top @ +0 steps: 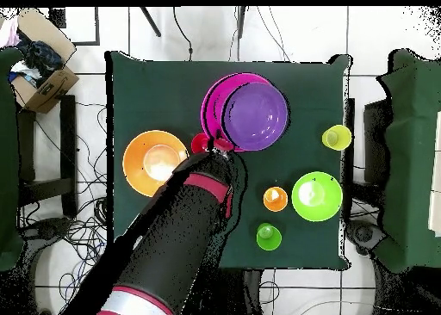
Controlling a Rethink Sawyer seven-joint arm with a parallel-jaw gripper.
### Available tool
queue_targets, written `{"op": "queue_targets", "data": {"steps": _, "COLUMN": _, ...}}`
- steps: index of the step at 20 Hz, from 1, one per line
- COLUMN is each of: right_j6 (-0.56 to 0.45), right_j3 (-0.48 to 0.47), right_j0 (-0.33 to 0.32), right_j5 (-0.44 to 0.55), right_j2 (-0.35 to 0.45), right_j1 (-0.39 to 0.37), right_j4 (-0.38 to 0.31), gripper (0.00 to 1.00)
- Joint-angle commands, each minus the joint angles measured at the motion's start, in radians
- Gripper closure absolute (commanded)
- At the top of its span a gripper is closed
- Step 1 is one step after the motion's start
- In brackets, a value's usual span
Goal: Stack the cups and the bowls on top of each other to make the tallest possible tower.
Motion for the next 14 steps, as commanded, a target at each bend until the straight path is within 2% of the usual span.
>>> {"op": "queue_targets", "data": {"steps": 1, "right_j6": -0.154, "right_j3": -0.116, "right_j0": -0.011, "right_j5": -0.079, "right_j2": 0.057, "right_j1": 0.072, "right_j4": 0.116, "gripper": 1.0}}
{"op": "queue_targets", "data": {"steps": 3, "right_j6": -0.13, "right_j3": -0.126, "right_j0": -0.005, "right_j5": -0.07, "right_j2": 0.061, "right_j1": 0.081, "right_j4": 0.098, "gripper": 1.0}}
{"op": "queue_targets", "data": {"steps": 7, "right_j6": -0.152, "right_j3": -0.143, "right_j0": 0.004, "right_j5": -0.089, "right_j2": 0.037, "right_j1": 0.114, "right_j4": 0.155, "gripper": 1.0}}
{"op": "queue_targets", "data": {"steps": 14, "right_j6": -0.148, "right_j3": -0.169, "right_j0": 0.022, "right_j5": -0.077, "right_j2": 0.003, "right_j1": 0.141, "right_j4": 0.156, "gripper": 1.0}}
